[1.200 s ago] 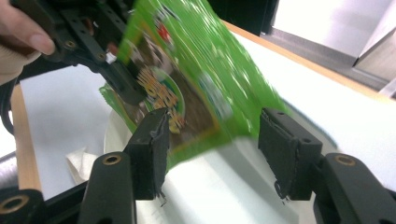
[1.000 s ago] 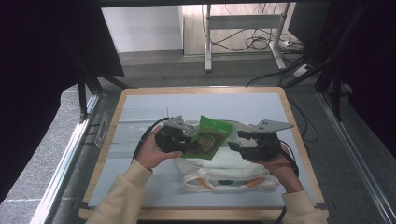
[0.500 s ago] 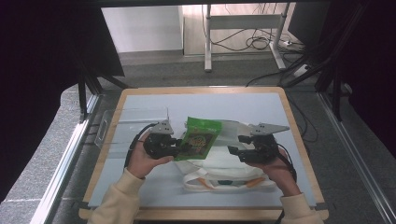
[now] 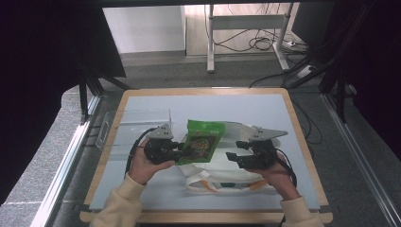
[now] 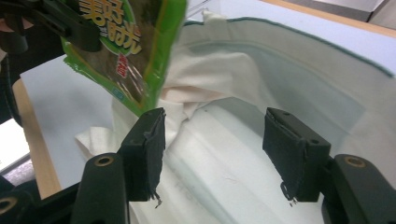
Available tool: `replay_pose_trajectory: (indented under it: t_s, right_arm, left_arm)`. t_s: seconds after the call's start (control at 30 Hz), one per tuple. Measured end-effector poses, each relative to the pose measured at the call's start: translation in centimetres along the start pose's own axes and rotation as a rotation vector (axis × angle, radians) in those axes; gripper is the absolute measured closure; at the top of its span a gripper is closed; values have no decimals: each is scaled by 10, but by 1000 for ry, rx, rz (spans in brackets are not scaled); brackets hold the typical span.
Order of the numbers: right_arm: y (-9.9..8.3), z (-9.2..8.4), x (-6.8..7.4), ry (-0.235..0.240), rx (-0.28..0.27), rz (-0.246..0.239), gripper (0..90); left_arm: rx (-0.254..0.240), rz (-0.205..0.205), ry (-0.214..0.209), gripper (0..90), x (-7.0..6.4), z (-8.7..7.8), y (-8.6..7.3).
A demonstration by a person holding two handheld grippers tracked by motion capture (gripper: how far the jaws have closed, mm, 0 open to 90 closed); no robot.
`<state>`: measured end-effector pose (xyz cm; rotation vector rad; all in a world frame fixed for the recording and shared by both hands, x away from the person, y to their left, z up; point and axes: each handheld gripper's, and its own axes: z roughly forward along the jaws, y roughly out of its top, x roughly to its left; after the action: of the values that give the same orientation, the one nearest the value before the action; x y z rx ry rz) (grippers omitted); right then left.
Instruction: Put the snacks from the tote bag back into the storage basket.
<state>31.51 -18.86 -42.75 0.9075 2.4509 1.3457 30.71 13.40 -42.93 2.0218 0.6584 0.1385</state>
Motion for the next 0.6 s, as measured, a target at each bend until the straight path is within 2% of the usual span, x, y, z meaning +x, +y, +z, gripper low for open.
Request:
replay_pose_trajectory:
  t_s: [0.1, 0.33, 0.6]
  right_arm:
    - [-1, 6, 2, 23, 4, -5, 393]
    - [0, 25, 11, 78, 32, -49, 398]
    - [2, 41, 13, 162, 16, -87, 413]
  left_arm:
    - [4, 0, -3, 714, -1, 3, -1]
    - [-6, 6, -29, 714, -5, 6, 0]
    - [-22, 12, -63, 714, -7, 7, 1]
